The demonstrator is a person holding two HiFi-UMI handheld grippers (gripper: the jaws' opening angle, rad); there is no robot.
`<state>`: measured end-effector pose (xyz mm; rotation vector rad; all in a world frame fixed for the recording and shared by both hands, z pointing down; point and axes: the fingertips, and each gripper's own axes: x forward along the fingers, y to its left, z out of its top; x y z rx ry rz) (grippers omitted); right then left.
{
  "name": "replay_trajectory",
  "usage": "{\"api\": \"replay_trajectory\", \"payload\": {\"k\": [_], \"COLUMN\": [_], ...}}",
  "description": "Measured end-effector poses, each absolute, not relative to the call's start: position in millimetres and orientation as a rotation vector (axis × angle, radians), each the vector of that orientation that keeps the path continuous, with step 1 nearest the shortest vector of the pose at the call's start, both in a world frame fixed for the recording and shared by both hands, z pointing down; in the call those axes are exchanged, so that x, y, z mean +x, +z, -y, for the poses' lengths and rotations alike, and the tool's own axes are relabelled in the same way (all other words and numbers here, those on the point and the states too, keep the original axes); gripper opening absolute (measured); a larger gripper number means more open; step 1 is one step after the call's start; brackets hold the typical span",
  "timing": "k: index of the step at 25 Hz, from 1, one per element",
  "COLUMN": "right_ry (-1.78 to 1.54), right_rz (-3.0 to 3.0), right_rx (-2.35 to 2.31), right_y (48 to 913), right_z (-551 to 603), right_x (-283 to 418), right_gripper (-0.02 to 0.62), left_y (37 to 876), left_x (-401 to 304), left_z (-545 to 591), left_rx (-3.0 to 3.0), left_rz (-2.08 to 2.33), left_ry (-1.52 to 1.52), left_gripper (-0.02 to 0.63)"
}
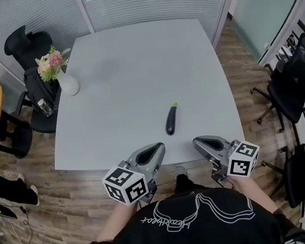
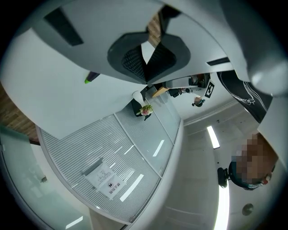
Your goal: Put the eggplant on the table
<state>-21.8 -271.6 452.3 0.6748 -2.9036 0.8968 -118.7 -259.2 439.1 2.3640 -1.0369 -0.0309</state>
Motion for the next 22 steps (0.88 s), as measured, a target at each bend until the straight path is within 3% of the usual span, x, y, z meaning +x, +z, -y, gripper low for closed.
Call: {"api": "replay_trajectory", "payload": {"k": [22], "right_ry": [0.877], "right_rz": [2.945], "right_rx": [0.707], "right_y": [439.8], "right_z": [241.2], "right_x": [-15.7], "right_gripper": [0.008], "left_y": [431.1], "left_x": [-111.0], "left_z": [226.4], "left_rx": [2.394], "left_rz": [1.05], "left_ry": [0.039], "left_gripper": [0.015]}}
